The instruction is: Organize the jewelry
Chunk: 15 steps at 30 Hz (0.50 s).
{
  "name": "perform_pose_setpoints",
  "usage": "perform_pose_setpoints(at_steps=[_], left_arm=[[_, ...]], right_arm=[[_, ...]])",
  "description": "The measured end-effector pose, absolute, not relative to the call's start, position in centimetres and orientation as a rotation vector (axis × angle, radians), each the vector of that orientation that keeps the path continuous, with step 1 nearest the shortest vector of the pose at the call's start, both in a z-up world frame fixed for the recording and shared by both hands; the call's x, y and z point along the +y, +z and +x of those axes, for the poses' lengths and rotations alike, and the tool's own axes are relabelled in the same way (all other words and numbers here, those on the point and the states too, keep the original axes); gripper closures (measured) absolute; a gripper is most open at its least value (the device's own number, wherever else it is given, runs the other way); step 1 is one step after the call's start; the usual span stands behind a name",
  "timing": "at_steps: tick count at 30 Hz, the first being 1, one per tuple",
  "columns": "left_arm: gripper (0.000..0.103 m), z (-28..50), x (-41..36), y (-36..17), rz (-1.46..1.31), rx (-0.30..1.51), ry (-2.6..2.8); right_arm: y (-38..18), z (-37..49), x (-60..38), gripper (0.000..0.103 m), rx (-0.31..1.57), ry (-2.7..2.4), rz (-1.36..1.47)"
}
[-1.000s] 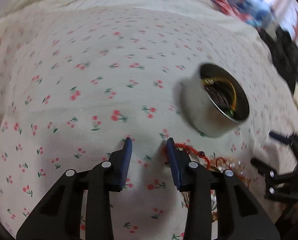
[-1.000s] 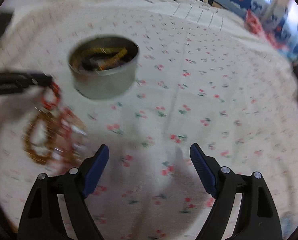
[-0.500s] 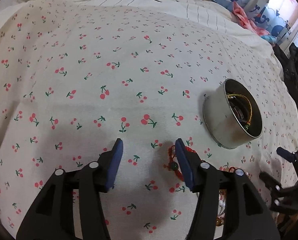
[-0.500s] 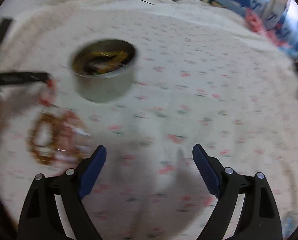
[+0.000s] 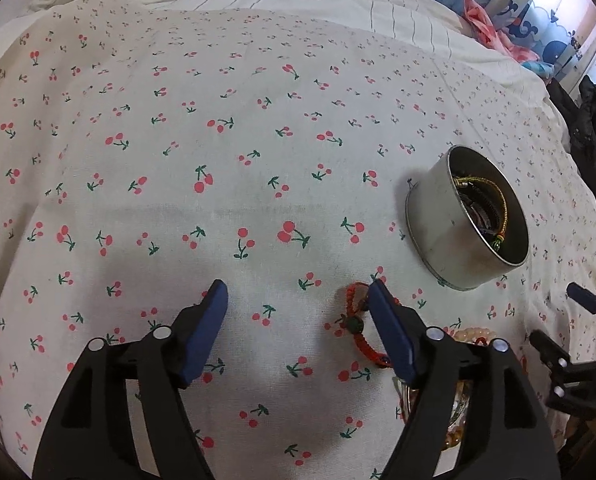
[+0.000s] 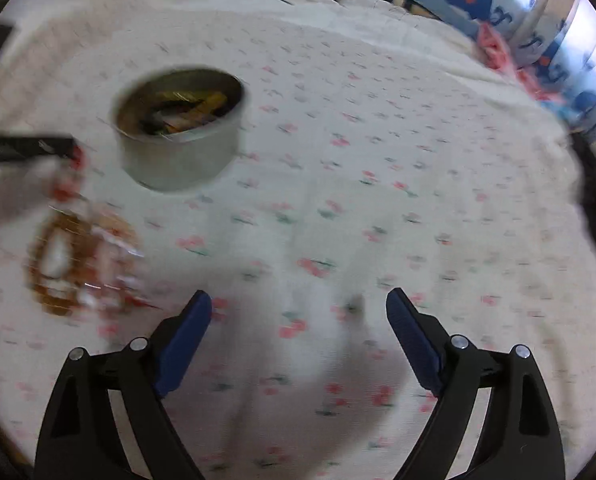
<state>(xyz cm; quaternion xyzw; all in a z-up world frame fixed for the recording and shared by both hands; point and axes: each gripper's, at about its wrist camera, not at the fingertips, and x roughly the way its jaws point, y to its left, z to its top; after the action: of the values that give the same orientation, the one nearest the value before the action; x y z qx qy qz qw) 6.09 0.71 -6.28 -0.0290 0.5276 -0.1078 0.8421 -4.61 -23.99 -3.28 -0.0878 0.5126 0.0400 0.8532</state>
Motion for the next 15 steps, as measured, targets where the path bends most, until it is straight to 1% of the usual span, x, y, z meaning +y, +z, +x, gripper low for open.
perform_pose_setpoints(at_steps=[2,6,7,11,15], left_arm=[[0.031,6.2,0.7,-6.4,-0.061,1.118,-0.226],[0.030,6.2,0.5,-6.6,-0.052,1.124,-0.229],[0.029,6.3,0.5,-6.7,-0.049,1.126,-0.229],[0.028,6.3,0.5,-6.7,-0.048,1.129,-0.230],[0.027,6.3,0.5,-6.8,-0.039,1.134,-0.230]], right_arm=[[-3.2,-5.0,-22.8,0.018,1.075,0.174,-0.160],[-4.6,-4.7,-21.4,0.017,1.104,0.113,-0.324],[-4.7,-4.4,-21.9,0.016,1.100,0.073,-0.324],[-3.5,-3.4,-25.9,0.016,1.056,-0.155,-0.272],[-2.7,-3.5,-27.8,0.016,1.070,-0.051,-0.081]])
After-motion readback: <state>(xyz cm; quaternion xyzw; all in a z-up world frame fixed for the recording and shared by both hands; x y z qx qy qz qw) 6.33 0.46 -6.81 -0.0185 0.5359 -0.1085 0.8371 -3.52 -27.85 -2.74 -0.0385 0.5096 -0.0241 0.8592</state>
